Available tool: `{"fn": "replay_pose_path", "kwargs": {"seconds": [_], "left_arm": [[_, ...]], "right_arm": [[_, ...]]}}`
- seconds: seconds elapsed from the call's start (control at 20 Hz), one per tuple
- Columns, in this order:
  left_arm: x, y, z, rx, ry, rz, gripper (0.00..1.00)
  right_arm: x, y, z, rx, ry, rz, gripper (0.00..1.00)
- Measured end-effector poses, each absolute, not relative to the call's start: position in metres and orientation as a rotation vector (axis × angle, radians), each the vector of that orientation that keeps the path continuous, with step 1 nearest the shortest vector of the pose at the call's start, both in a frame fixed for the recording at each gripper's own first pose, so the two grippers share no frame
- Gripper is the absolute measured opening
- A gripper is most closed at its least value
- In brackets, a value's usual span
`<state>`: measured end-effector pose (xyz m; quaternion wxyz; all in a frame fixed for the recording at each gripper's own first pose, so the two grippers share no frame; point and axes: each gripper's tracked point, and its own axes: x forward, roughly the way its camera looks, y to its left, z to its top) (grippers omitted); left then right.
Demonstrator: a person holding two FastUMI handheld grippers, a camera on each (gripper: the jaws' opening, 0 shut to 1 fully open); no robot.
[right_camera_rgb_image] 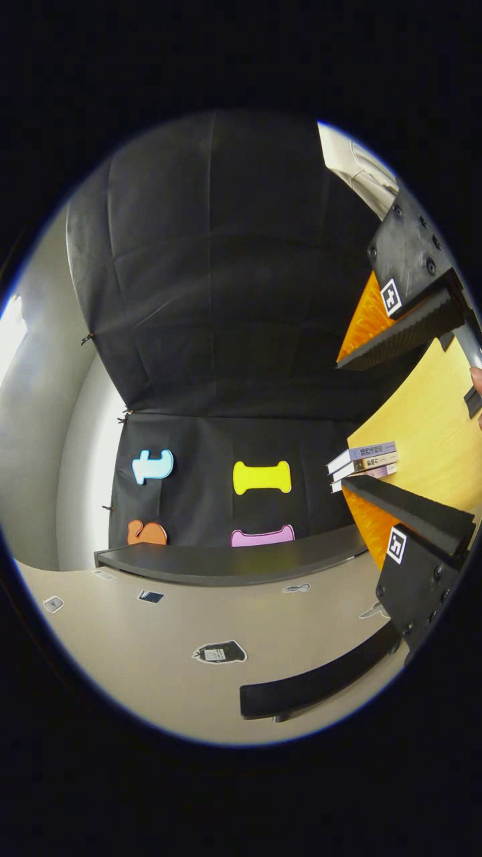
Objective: Open the cabinet door with the right hand, grasp the bottle in the cabinet with the left hand and place it on the coaster, then close the cabinet door with the right hand.
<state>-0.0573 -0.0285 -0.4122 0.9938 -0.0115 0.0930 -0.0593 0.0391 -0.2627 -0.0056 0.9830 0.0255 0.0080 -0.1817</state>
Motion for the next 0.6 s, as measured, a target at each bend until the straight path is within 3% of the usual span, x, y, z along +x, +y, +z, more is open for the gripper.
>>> {"fn": "replay_pose_path", "kwargs": {"seconds": [0.25,0.6], "left_arm": [[-0.058,-0.028,-0.396,0.007,0.202,-0.089,0.93],[-0.050,-0.034,-0.322,-0.043,0.203,-0.080,0.94]], "right_arm": [[0.037,-0.264,-0.009,0.065,0.014,-0.359,0.98],[0.035,-0.259,0.001,0.115,-0.024,-0.315,0.98]]}}
